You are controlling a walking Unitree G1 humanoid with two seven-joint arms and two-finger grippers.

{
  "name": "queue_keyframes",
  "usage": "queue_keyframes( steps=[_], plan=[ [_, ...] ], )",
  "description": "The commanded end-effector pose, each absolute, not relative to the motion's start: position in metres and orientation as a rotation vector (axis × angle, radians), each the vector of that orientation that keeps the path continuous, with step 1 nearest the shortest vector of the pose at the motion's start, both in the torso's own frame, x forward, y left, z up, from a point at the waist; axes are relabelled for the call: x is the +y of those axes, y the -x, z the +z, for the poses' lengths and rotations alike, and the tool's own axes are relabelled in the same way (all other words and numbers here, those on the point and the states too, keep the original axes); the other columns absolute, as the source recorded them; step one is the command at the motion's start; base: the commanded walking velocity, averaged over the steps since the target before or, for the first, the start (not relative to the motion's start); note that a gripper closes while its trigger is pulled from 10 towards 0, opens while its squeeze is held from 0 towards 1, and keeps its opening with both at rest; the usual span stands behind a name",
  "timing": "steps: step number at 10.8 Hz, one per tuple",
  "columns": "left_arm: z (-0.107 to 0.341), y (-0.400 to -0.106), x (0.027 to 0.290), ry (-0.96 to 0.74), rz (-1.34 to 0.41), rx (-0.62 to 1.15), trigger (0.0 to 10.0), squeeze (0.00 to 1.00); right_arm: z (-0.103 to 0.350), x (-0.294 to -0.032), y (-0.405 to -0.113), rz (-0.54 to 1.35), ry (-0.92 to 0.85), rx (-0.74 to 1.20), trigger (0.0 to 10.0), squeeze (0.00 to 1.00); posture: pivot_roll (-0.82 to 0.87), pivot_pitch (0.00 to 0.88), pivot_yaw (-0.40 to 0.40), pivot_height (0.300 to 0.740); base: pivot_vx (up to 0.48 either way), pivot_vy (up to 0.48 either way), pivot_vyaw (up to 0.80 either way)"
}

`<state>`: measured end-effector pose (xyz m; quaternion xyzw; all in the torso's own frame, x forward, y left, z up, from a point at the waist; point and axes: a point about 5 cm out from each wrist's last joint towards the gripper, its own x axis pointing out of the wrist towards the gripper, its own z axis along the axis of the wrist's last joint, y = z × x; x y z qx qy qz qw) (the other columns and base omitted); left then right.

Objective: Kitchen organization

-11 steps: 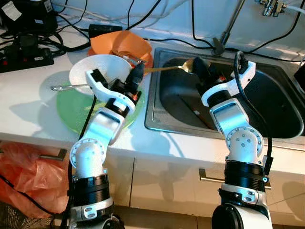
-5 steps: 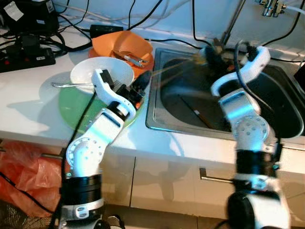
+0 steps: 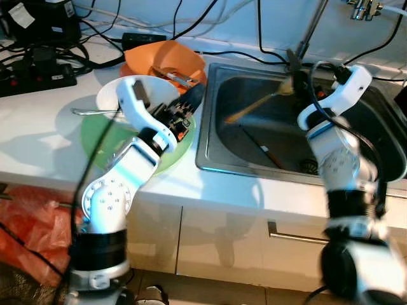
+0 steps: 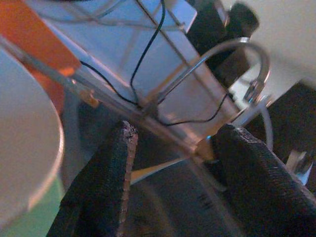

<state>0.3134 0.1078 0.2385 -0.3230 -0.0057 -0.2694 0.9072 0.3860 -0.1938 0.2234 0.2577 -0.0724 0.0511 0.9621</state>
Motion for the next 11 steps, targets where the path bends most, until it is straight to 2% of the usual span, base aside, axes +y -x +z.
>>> queue_keyframes(
  steps=[1, 2, 5, 9, 10, 11],
  plan=[
    [0.244, -0.311, 0.103, 0.611, -0.583, -0.028, 10.0, 1.00, 0.227, -0.200, -0.388, 0.089, -0.477, -0.162, 0.0, 0.00, 0.10, 0.104, -0.053, 0.740, 0.000, 0.000, 0.00],
    [0.237, -0.308, 0.113, 0.500, -0.575, -0.011, 10.0, 1.00, 0.215, -0.201, -0.392, 0.113, -0.308, -0.113, 0.0, 0.00, 0.11, 0.101, -0.051, 0.740, 0.000, 0.000, 0.00],
    [0.226, -0.299, 0.125, 0.260, -0.564, -0.024, 10.0, 1.00, 0.185, -0.207, -0.393, 0.114, -0.073, -0.031, 0.0, 0.00, 0.14, 0.077, -0.034, 0.740, 0.000, 0.000, 0.00],
    [0.232, -0.294, 0.142, 0.038, -0.474, -0.149, 10.0, 1.00, 0.167, -0.206, -0.392, 0.138, 0.076, 0.021, 0.0, 0.00, 0.16, 0.056, -0.045, 0.740, 0.000, 0.000, 0.00],
    [0.235, -0.293, 0.145, 0.014, -0.450, -0.173, 10.0, 1.00, 0.167, -0.205, -0.392, 0.149, 0.101, 0.012, 5.9, 0.90, 0.15, 0.057, -0.051, 0.740, 0.000, 0.000, 0.00],
    [0.239, -0.298, 0.149, -0.006, -0.407, -0.196, 10.0, 1.00, 0.166, -0.204, -0.391, 0.157, 0.137, 0.003, 10.0, 1.00, 0.15, 0.062, -0.049, 0.740, 0.000, 0.000, 0.00]
  ],
)
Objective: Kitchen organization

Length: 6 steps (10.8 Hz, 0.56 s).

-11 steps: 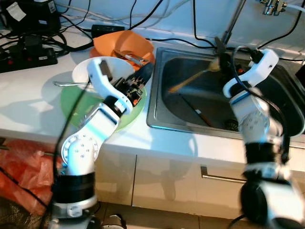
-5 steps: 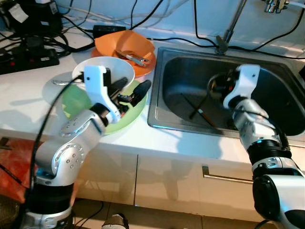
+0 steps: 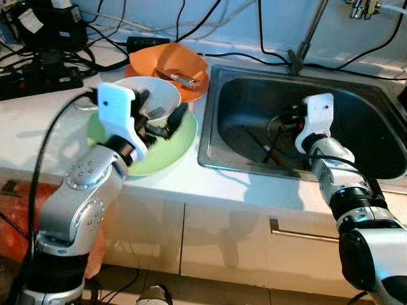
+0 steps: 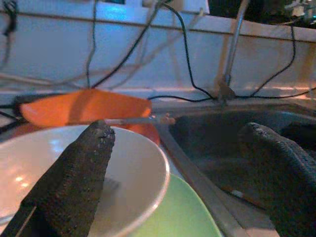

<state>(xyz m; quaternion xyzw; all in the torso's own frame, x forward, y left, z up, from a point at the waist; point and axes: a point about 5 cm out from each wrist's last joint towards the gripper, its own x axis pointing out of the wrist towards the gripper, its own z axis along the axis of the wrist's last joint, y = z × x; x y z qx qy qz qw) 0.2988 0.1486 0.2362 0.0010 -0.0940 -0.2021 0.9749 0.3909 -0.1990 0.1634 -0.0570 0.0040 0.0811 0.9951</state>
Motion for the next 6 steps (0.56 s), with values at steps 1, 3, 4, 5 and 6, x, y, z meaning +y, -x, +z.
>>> queue_keyframes(
  steps=[1, 3, 4, 5, 6],
  plan=[
    [0.241, -0.303, 0.151, -0.022, -0.378, -0.226, 10.0, 1.00, 0.160, -0.204, -0.389, 0.166, 0.124, 0.011, 10.0, 1.00, 0.15, 0.061, -0.041, 0.740, 0.000, 0.000, 0.00],
    [0.242, -0.306, 0.156, -0.022, -0.336, -0.237, 10.0, 1.00, 0.160, -0.200, -0.388, 0.206, 0.144, 0.001, 10.0, 1.00, 0.13, 0.064, -0.021, 0.740, 0.000, 0.000, 0.00],
    [0.242, -0.309, 0.158, -0.036, -0.320, -0.239, 10.0, 1.00, 0.161, -0.199, -0.388, 0.219, 0.163, -0.007, 10.0, 1.00, 0.13, 0.067, -0.017, 0.740, 0.000, 0.000, 0.00],
    [0.245, -0.312, 0.162, -0.063, -0.298, -0.251, 10.0, 1.00, 0.164, -0.199, -0.389, 0.223, 0.193, -0.021, 10.0, 1.00, 0.13, 0.072, -0.011, 0.740, 0.000, 0.000, 0.00],
    [0.249, -0.313, 0.165, -0.091, -0.284, -0.266, 10.0, 1.00, 0.166, -0.198, -0.389, 0.229, 0.220, -0.037, 10.0, 1.00, 0.13, 0.072, -0.011, 0.740, 0.000, 0.000, 0.00]
  ],
)
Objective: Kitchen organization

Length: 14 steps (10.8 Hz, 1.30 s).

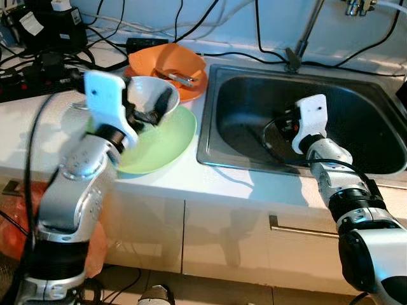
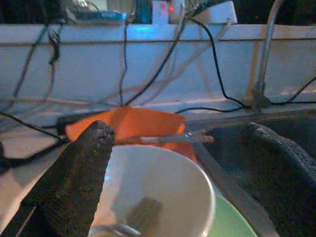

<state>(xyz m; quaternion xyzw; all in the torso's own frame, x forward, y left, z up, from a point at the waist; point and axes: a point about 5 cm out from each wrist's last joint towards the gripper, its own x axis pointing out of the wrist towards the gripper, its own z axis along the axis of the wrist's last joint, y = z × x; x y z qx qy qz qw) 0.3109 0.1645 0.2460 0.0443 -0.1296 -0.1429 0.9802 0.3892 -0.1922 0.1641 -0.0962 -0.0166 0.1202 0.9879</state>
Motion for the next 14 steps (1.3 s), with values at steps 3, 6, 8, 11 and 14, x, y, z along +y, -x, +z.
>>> queue_keyframes(
  steps=[3, 6, 8, 11, 14],
  plan=[
    [0.263, -0.316, 0.189, -0.188, -0.126, -0.344, 10.0, 1.00, 0.188, -0.173, -0.389, 0.349, 0.212, -0.175, 10.0, 1.00, 0.13, 0.074, -0.006, 0.740, 0.000, 0.000, 0.00],
    [0.267, -0.317, 0.223, -0.194, 0.138, -0.344, 10.0, 1.00, 0.213, -0.135, -0.373, 0.619, 0.148, -0.279, 10.0, 0.85, 0.13, 0.082, -0.005, 0.740, 0.000, 0.000, 0.00],
    [0.254, -0.322, 0.242, -0.097, 0.252, -0.264, 10.0, 1.00, 0.214, -0.111, -0.346, 0.813, 0.155, -0.224, 10.0, 0.00, 0.12, 0.085, 0.000, 0.740, 0.000, 0.000, 0.00],
    [0.237, -0.328, 0.243, -0.049, 0.232, -0.136, 10.0, 0.67, 0.209, -0.115, -0.328, 0.863, 0.207, -0.160, 10.0, 0.00, 0.11, 0.092, 0.000, 0.740, 0.000, 0.000, 0.00],
    [0.219, -0.342, 0.227, 0.274, 0.124, -0.015, 10.0, 0.00, 0.211, -0.111, -0.318, 0.916, 0.233, -0.143, 10.0, 0.00, 0.10, 0.089, 0.005, 0.740, 0.000, 0.000, 0.00]
  ],
)
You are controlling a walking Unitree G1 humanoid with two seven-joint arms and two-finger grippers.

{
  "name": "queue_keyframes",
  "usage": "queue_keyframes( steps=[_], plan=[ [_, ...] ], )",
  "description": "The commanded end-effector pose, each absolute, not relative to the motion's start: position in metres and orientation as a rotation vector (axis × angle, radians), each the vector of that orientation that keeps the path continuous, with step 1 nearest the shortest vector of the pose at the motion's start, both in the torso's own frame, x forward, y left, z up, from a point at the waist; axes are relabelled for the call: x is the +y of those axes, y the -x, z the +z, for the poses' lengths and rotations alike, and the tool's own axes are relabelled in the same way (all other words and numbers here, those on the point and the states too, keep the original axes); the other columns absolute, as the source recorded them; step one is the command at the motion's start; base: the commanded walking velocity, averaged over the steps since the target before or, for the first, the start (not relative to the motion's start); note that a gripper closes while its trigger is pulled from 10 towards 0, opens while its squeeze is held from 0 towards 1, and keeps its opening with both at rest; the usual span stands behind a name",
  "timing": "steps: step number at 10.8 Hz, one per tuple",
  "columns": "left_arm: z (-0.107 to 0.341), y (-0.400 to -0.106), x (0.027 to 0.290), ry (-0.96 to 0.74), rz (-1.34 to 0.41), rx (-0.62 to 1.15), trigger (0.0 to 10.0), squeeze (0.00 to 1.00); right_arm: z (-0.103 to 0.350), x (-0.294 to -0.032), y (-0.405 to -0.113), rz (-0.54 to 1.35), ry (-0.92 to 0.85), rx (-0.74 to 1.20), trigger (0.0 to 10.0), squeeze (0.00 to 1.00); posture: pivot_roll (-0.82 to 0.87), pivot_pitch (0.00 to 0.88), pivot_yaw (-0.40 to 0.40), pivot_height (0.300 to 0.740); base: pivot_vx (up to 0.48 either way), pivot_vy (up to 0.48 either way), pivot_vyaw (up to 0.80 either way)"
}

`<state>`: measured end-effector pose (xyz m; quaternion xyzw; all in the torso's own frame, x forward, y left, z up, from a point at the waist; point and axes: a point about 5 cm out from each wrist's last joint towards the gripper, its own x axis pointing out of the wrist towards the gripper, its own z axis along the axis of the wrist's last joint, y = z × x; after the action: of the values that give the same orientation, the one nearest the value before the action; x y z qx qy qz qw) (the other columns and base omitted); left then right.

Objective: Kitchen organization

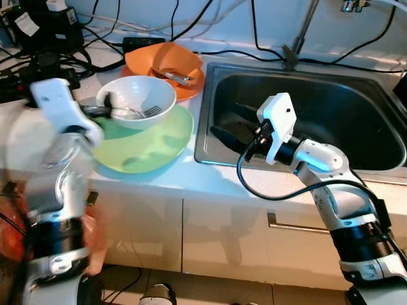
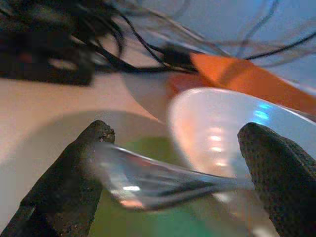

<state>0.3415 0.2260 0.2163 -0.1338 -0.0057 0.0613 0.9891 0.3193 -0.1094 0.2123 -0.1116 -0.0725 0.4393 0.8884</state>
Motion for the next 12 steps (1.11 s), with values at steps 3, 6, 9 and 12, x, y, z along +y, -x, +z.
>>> queue_keyframes(
  steps=[3, 6, 9, 12],
  plan=[
    [0.231, -0.347, 0.228, 0.431, 0.098, -0.062, 0.0, 0.00, 0.210, -0.111, -0.314, 0.922, 0.247, -0.127, 10.0, 0.00, 0.10, 0.085, 0.007, 0.740, 0.000, 0.000, 0.00],
    [0.237, -0.345, 0.234, 0.486, 0.139, -0.091, 0.0, 0.00, 0.209, -0.111, -0.315, 0.912, 0.256, -0.123, 10.0, 0.00, 0.11, 0.084, 0.010, 0.740, 0.000, 0.000, 0.00],
    [0.235, -0.343, 0.233, 0.571, 0.160, -0.064, 0.0, 0.00, 0.209, -0.110, -0.315, 0.913, 0.264, -0.126, 10.0, 0.00, 0.11, 0.081, 0.013, 0.740, 0.000, 0.000, 0.00],
    [0.237, -0.344, 0.230, 0.618, 0.159, -0.059, 0.0, 0.00, 0.209, -0.110, -0.316, 0.902, 0.264, -0.130, 10.0, 0.00, 0.11, 0.081, 0.015, 0.740, 0.000, 0.000, 0.00]
  ],
)
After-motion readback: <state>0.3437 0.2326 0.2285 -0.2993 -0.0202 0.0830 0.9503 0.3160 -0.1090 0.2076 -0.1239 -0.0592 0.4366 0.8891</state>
